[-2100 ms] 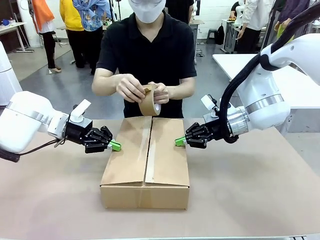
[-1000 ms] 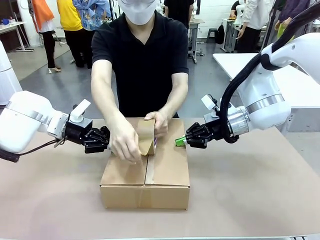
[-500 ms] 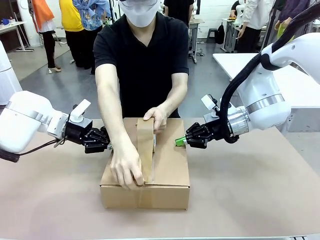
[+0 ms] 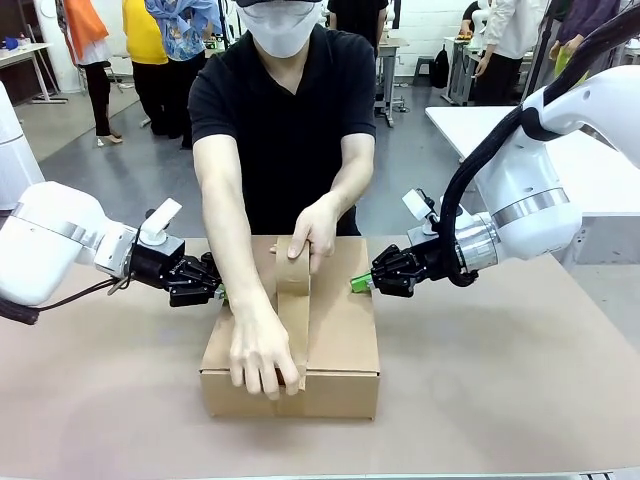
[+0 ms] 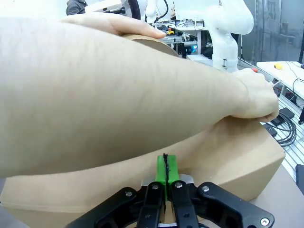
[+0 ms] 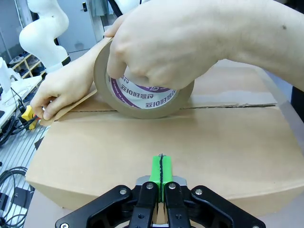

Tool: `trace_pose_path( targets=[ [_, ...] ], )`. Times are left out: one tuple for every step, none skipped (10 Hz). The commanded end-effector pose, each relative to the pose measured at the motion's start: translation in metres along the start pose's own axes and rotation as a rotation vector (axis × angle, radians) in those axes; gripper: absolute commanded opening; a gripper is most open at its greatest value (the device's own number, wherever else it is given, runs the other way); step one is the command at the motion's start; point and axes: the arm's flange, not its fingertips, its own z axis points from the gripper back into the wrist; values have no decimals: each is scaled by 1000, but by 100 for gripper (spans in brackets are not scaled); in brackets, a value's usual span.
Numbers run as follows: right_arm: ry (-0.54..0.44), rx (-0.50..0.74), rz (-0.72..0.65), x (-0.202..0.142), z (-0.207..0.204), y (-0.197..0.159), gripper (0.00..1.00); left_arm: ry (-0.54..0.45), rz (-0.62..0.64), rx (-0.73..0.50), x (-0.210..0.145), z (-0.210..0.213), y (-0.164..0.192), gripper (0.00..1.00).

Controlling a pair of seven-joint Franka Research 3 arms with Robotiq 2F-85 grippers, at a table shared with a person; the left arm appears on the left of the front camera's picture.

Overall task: Wrap the clocks to prevent damage.
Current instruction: After the human seals the box with tape, release both hands from the side flaps of the Package Box.

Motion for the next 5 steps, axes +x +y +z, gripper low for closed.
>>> trace_pose_path(
  targets=[
    [-3, -8, -10, -2, -3, 0, 1, 9, -4, -5, -1, -1, 0, 0],
    [-3, -8, -10, -2, -3, 0, 1, 9, -4, -5, -1, -1, 0, 0],
    [-3, -8, -10, -2, -3, 0, 1, 9, -4, -5, -1, -1, 0, 0],
    [-3, -8, -10, -2, -3, 0, 1, 9, -4, -5, -1, -1, 0, 0],
    [-3, -8, -10, -2, -3, 0, 1, 9, -4, -5, -1, -1, 0, 0]
  ],
)
